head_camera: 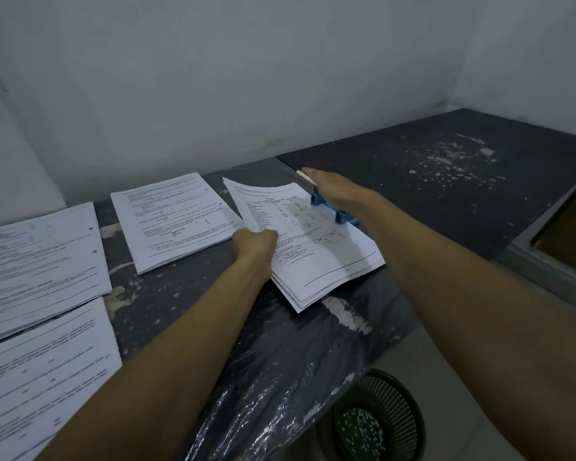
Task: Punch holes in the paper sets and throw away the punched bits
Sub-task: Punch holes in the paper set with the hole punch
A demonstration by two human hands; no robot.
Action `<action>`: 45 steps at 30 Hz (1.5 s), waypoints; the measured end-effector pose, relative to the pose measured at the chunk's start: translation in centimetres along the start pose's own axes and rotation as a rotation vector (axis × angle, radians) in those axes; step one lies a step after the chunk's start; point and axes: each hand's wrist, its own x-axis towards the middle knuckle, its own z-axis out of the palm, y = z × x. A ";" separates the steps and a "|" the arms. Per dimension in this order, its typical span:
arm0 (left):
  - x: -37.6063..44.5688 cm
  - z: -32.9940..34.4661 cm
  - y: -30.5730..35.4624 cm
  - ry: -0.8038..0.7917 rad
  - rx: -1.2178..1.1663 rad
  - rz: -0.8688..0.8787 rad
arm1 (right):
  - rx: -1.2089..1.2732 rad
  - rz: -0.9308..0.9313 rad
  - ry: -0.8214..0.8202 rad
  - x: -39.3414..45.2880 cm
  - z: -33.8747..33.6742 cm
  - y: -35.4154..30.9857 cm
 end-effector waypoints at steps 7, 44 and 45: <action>-0.1 0.0 0.0 0.011 -0.005 0.001 | -0.155 -0.022 0.083 -0.8 1.0 -0.1; -0.1 0.0 -0.1 -0.054 -0.078 0.050 | -0.866 -0.094 0.276 -1.8 6.3 1.8; 0.0 -0.1 -0.2 -0.057 -0.083 0.049 | -0.863 -0.090 0.270 -1.7 6.3 1.7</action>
